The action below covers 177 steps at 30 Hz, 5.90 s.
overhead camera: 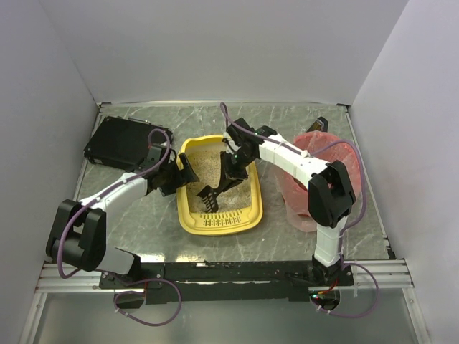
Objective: Clean the litter box
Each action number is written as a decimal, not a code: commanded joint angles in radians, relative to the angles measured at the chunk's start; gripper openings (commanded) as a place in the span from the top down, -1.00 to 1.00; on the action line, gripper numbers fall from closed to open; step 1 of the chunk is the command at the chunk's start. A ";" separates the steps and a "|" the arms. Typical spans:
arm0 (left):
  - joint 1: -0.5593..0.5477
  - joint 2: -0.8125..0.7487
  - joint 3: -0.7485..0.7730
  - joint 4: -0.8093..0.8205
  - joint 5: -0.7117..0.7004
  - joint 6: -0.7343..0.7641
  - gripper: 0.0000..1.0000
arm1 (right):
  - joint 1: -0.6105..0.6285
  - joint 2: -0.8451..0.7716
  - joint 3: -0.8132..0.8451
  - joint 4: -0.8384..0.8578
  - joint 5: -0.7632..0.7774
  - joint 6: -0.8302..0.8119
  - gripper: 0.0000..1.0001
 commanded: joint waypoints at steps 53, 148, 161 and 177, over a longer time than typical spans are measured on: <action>-0.021 -0.171 0.058 -0.046 -0.049 -0.032 -0.93 | -0.150 -0.392 -0.413 0.656 -0.084 0.239 1.00; -0.015 -0.347 -0.031 -0.054 -0.109 -0.024 -0.94 | -1.199 -1.164 -0.729 0.457 -0.610 0.359 1.00; -0.014 -0.338 -0.028 -0.065 -0.121 -0.020 -0.94 | -1.321 -1.243 -0.522 0.072 -0.072 0.126 1.00; -0.012 -0.349 -0.036 -0.075 -0.131 -0.026 -0.94 | -0.654 -1.023 -0.312 -0.191 0.767 0.109 1.00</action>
